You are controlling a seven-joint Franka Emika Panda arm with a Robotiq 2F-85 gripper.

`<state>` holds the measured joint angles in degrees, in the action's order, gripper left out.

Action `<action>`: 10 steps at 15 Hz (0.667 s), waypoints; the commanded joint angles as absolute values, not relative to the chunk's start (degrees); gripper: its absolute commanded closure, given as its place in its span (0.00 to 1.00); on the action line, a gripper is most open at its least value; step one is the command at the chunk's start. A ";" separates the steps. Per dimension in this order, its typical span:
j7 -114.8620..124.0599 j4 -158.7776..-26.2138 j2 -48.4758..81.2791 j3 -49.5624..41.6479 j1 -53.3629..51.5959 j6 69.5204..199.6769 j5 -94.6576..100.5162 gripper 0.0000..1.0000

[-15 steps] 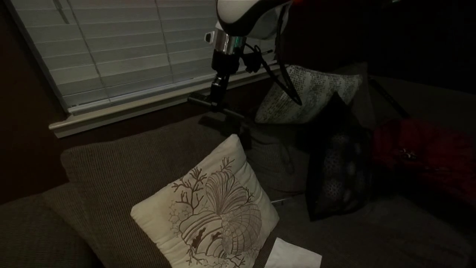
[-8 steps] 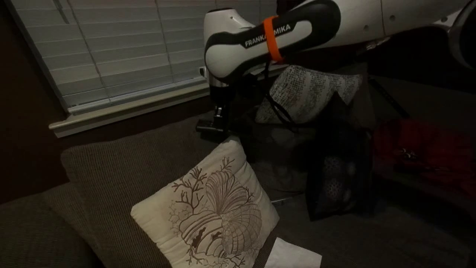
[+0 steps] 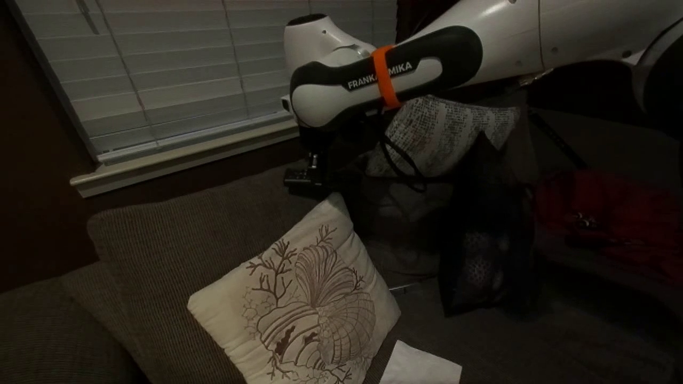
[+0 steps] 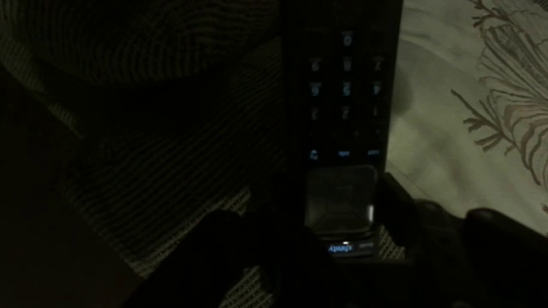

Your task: Put the remote control on the backrest of the sofa.

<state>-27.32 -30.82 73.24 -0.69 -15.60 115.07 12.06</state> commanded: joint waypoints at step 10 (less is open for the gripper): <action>-38.34 -27.33 75.23 7.77 -14.97 126.12 5.72 0.72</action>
